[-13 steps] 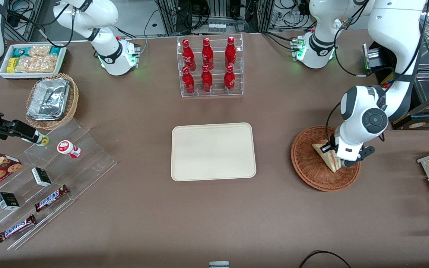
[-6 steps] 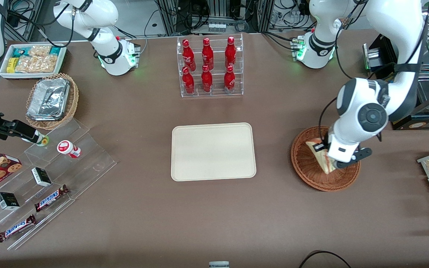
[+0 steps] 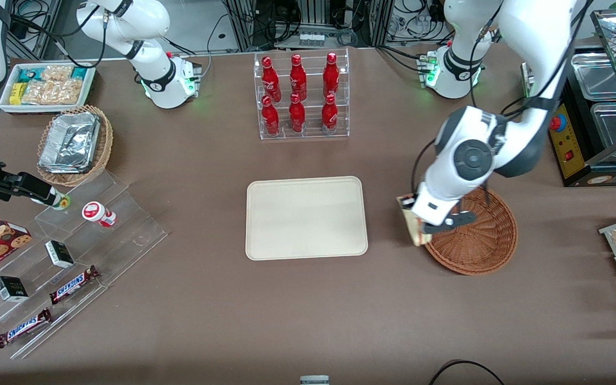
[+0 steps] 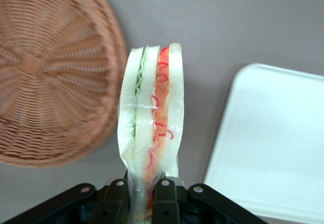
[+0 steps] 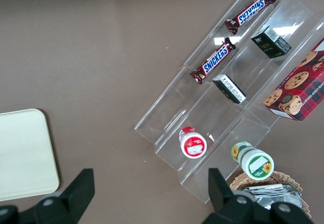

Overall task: Place sandwich from basket to tray
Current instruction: 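Lift the sandwich and carry it over the cream tray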

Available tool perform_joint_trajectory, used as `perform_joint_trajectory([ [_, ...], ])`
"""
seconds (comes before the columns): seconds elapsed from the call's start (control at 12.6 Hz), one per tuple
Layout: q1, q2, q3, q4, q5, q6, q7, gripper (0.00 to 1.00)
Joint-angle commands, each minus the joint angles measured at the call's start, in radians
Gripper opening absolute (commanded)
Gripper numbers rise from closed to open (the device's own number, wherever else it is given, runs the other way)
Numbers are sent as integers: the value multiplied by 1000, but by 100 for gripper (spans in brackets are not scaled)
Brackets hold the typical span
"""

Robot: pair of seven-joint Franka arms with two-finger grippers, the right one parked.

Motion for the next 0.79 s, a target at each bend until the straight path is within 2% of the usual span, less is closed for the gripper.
perform_joint_trajectory([
  [0.0, -81, 90, -6, 126, -6, -43, -68, 0],
  [0.4, -262, 257, 2, 324, 18, -51, -188, 0],
  [0.55, -322, 320, 2, 389, 98, -51, -291, 0],
  [0.71, -381, 383, 4, 467, 132, -69, -349, 0],
])
